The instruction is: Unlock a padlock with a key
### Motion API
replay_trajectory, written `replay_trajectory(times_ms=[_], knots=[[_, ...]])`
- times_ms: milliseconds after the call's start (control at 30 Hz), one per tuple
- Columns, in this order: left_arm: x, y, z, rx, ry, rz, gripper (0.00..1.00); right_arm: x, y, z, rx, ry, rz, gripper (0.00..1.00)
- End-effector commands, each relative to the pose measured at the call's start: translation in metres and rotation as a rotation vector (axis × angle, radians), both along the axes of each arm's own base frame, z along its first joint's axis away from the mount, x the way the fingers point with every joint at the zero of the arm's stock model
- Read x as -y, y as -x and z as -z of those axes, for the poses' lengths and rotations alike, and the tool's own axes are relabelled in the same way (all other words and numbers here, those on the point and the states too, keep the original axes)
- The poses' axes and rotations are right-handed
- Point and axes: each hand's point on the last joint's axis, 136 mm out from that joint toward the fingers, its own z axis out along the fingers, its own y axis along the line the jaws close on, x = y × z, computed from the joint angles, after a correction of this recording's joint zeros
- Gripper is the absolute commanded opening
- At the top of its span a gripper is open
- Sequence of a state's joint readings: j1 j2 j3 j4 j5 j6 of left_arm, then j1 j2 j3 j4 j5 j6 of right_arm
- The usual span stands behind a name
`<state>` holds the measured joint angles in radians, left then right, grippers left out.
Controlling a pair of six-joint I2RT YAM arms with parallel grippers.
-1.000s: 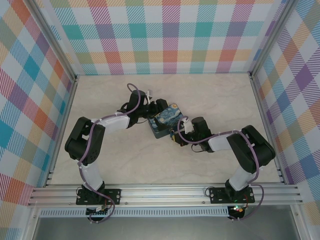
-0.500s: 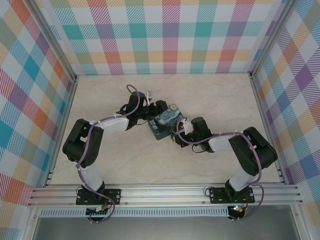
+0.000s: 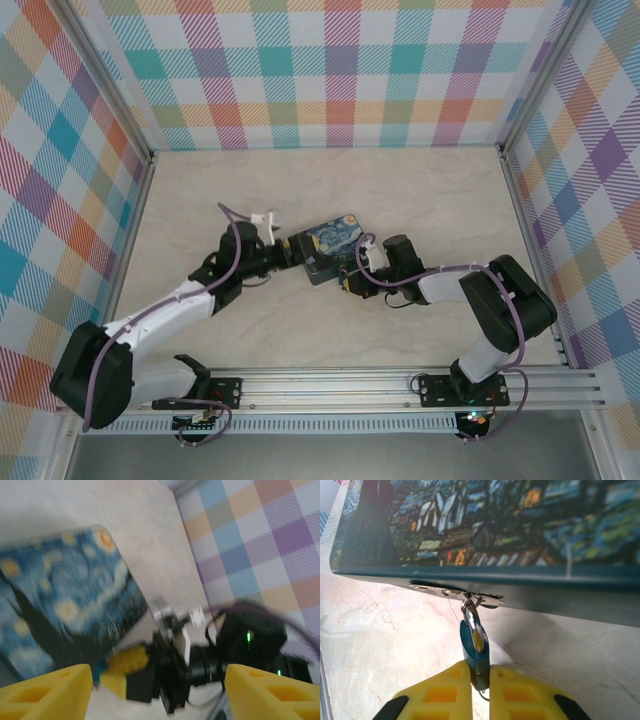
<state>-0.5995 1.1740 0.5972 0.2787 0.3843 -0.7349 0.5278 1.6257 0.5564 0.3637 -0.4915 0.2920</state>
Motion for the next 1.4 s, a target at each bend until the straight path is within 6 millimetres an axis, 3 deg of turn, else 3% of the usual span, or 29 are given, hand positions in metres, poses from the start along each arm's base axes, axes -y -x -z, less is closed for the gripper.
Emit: replay_trajectory(times_ms=[0, 267, 567, 800, 1367], knots=[[0.009, 0.026, 0.019, -0.043, 0.036, 0.027, 0.69, -0.004, 0.007, -0.008, -0.012, -0.033, -0.026, 0.18], [0.034, 0.048, 0.052, -0.051, -0.029, 0.055, 0.69, 0.018, 0.006, -0.015, 0.036, 0.069, 0.035, 0.42], [0.067, 0.032, 0.092, -0.033, -0.1, -0.005, 0.72, 0.059, -0.018, -0.058, 0.118, 0.085, 0.19, 0.63], [0.062, 0.006, 0.118, 0.038, -0.218, -0.105, 0.7, 0.062, -0.035, -0.078, 0.131, 0.01, 0.233, 0.65], [0.074, -0.023, 0.136, 0.147, -0.275, -0.149, 0.56, 0.071, -0.023, -0.081, 0.193, 0.002, 0.244, 0.68]])
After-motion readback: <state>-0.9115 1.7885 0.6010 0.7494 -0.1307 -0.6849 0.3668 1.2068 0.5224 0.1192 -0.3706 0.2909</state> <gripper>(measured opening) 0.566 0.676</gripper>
